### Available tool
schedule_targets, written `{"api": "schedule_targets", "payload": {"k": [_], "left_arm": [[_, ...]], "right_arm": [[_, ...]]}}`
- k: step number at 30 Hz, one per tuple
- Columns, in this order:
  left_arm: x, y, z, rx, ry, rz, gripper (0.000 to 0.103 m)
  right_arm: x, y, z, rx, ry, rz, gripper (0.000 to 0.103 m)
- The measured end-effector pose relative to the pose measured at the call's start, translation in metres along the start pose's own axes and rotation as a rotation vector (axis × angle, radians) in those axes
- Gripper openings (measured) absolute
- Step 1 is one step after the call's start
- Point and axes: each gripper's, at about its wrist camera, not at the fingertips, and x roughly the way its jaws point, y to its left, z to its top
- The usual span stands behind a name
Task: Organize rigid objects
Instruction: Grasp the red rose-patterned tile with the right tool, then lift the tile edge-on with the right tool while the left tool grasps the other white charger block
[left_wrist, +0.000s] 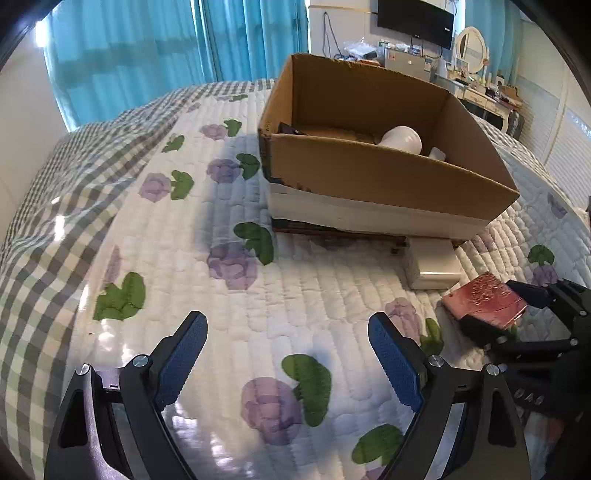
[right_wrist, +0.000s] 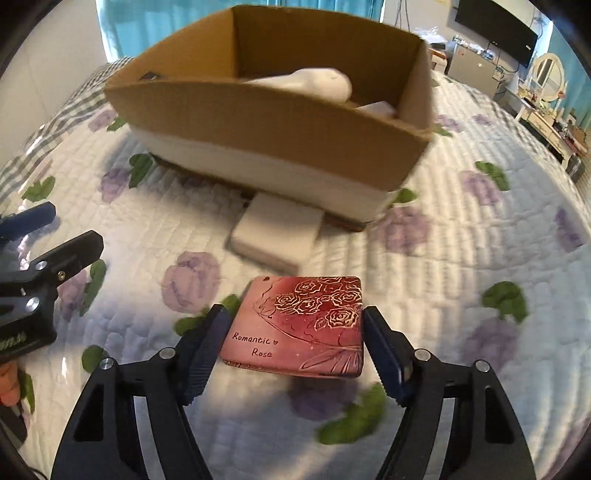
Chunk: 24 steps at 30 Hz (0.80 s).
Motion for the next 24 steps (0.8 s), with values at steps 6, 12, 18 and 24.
{"api": "schedule_targets", "payload": {"k": [6,12,18,24], "left_arm": [[0.005,-0.007,-0.001,0.009,0.028,0.001,0.091],[0.007,-0.009,-0.004,0.014,0.038,-0.001,0.091],[0.003,-0.002,-0.007,-0.024,0.03,-0.023,0.091],[0.003,-0.002,-0.007,-0.026,0.03,-0.027,0.091]], "right_arm": [[-0.012,-0.025,0.001,0.056,-0.002,0.009,0.004],[0.002,-0.024,0.0,0.07,0.073,0.075,0.006],[0.012,-0.022,-0.002,0.083,0.13,0.147,0.045],[0.038,-0.032,0.006,0.151,0.193,0.259,0.05]]}}
